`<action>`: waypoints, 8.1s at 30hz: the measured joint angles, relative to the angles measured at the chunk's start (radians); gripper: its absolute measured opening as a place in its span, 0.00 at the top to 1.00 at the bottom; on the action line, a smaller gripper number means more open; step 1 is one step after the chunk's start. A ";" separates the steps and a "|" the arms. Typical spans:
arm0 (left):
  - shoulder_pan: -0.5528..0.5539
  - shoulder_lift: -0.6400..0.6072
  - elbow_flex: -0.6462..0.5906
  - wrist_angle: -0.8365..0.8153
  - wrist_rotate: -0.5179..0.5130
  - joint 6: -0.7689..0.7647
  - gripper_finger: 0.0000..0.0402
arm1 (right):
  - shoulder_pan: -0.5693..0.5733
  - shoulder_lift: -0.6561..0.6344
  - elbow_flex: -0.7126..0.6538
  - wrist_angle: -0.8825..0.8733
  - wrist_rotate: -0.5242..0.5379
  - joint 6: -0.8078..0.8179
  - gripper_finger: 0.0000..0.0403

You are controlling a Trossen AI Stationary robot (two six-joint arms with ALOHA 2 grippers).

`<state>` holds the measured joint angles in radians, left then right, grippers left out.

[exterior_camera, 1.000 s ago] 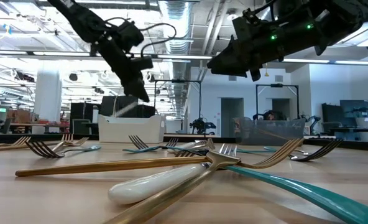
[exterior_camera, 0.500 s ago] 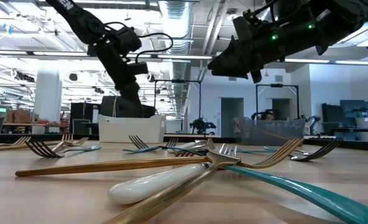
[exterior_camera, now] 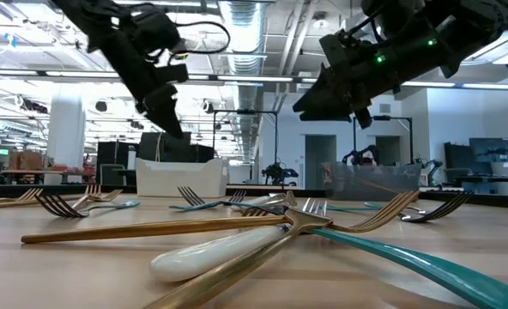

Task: Sort silverware by color (type)
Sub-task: Put the gold fork into the top black bin

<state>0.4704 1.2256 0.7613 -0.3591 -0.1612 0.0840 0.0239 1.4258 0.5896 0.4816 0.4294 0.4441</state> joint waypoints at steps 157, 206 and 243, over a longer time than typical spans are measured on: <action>-0.346 -0.210 -0.241 0.156 -0.253 -0.412 0.64 | 0.475 0.232 0.355 -0.767 -0.193 0.518 0.72; -0.493 -0.210 -0.241 0.079 -0.401 -0.486 0.64 | 0.400 0.363 0.354 -0.526 -0.560 0.574 0.73; -0.493 -0.210 -0.241 0.095 -0.430 -0.489 0.64 | 0.385 0.061 0.354 -0.931 -0.187 0.357 0.96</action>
<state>-0.0227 1.0157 0.5201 -0.2645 -0.5914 -0.4052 0.4092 1.4871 0.9436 -0.4493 0.2422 0.8012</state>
